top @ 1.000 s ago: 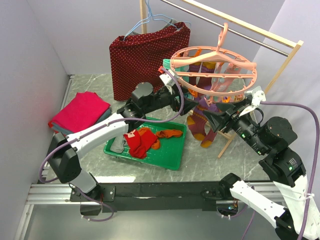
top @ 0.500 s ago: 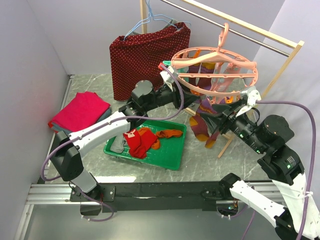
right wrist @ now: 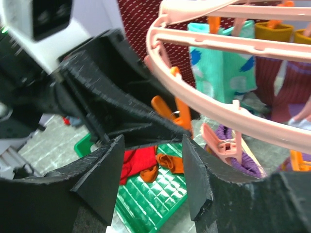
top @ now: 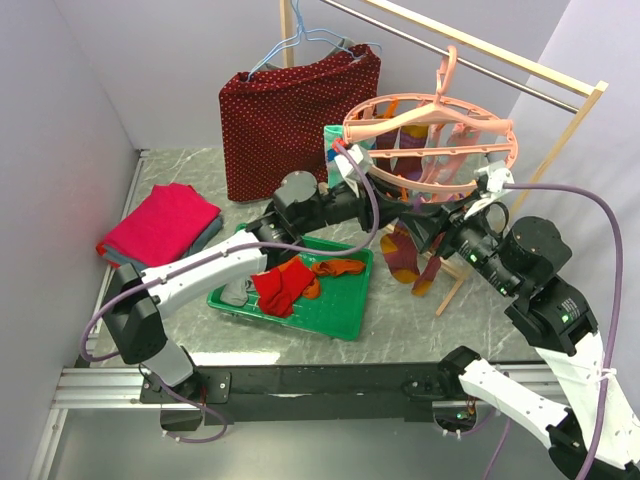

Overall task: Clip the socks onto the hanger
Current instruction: Open the clamp at the hanger.

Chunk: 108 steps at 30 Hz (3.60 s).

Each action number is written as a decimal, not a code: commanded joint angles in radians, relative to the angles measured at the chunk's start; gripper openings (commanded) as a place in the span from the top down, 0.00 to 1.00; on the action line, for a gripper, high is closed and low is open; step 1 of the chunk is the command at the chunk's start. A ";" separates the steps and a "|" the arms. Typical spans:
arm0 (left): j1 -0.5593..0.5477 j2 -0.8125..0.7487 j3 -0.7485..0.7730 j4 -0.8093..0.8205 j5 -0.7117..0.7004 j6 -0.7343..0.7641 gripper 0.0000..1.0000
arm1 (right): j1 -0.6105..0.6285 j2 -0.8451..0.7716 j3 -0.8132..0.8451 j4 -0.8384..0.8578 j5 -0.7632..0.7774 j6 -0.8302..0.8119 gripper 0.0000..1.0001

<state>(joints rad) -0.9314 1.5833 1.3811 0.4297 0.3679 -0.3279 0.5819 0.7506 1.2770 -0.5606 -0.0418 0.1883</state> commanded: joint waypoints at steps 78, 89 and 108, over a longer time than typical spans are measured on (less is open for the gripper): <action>-0.173 -0.029 -0.113 0.234 -0.402 0.317 0.69 | -0.001 0.043 -0.067 0.205 0.240 0.148 0.93; -0.173 -0.020 -0.146 0.254 -0.409 0.371 0.96 | -0.001 0.059 0.036 0.091 0.172 0.116 0.78; -0.182 -0.031 -0.126 0.193 -0.409 0.378 0.96 | -0.001 0.067 0.016 0.068 0.072 0.043 0.26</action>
<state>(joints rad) -1.1023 1.5700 1.2335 0.6304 -0.0463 0.0414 0.5823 0.8005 1.3293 -0.5671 0.0509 0.2344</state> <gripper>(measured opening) 0.229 0.736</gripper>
